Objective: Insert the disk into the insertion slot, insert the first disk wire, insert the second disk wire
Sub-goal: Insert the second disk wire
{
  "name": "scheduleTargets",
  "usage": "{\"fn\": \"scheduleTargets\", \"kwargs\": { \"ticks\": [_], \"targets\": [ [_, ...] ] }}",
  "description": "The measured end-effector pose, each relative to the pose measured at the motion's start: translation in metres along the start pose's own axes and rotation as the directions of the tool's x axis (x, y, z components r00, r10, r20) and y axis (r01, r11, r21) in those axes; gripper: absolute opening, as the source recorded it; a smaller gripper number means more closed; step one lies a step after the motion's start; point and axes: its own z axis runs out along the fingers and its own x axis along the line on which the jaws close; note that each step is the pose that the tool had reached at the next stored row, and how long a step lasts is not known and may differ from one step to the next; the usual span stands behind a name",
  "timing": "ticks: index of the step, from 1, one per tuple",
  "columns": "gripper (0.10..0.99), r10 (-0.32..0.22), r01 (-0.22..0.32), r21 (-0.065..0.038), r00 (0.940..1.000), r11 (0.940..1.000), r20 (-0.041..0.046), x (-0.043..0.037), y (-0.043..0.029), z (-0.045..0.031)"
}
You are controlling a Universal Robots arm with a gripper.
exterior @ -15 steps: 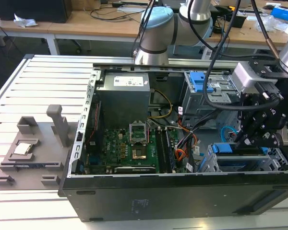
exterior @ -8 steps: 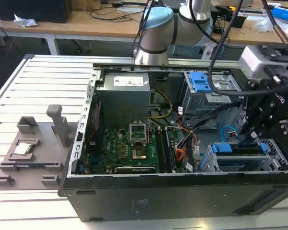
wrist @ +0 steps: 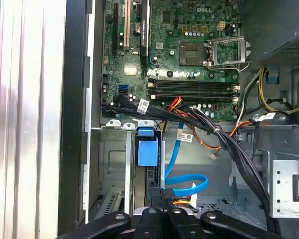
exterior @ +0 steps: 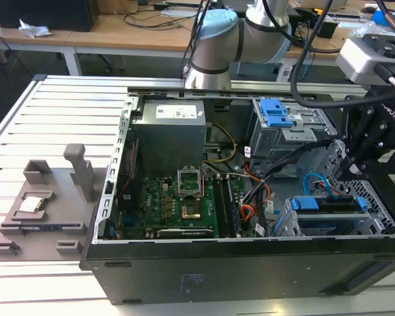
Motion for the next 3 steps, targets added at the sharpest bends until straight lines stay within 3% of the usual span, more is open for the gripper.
{"fn": "scheduleTargets", "kwargs": {
  "ticks": [3],
  "targets": [
    [0.106,0.000,0.000,0.000,1.0000,1.0000,0.0000,0.0000,0.0000,0.0000]
  ]
}}
